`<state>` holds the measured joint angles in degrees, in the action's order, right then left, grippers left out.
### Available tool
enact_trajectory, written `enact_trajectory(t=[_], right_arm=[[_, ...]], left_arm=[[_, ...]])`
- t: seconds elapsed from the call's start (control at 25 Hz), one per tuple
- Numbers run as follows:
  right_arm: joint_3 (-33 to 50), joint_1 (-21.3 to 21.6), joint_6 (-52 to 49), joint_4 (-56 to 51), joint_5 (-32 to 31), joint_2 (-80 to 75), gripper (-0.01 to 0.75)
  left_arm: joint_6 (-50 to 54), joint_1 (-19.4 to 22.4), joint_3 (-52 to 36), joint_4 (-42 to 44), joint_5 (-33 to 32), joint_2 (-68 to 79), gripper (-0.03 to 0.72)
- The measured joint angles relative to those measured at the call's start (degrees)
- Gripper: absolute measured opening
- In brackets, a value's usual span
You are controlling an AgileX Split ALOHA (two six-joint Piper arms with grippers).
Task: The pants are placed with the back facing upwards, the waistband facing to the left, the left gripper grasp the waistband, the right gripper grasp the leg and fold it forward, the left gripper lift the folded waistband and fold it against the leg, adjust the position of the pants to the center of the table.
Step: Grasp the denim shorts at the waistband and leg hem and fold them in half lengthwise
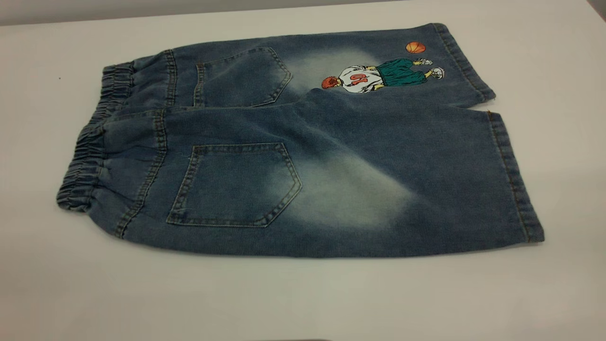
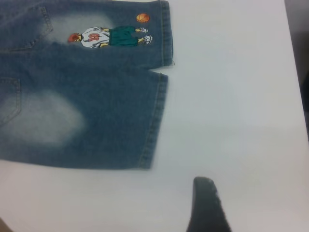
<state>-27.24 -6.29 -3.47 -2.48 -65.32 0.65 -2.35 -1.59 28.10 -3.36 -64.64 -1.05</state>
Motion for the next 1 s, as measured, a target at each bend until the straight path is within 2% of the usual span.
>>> enact_trajectory(t=[0.2, 0.48, 0.56, 1.0], right_arm=[[0.0, 0.0, -1.3, -2.5, 0.6, 0.0, 0.408], [-5.7, 0.0, -1.5, -3.2, 4.6, -2.0, 0.603], [-8.5, 0.0, -1.5, -3.3, 5.0, -4.8, 0.626], [-23.1, 0.0, -0.5, -4.1, 5.2, -31.7, 0.605]], left_arm=[[0.8, 0.0, 0.0, 0.0, 0.0, 0.0, 0.535], [9.6, 0.0, 3.5, 3.4, 0.7, 2.3, 0.535], [11.3, 0.0, 5.7, 5.1, 1.4, 5.9, 0.535], [13.8, 0.0, 18.0, 6.7, 7.4, 40.7, 0.535]])
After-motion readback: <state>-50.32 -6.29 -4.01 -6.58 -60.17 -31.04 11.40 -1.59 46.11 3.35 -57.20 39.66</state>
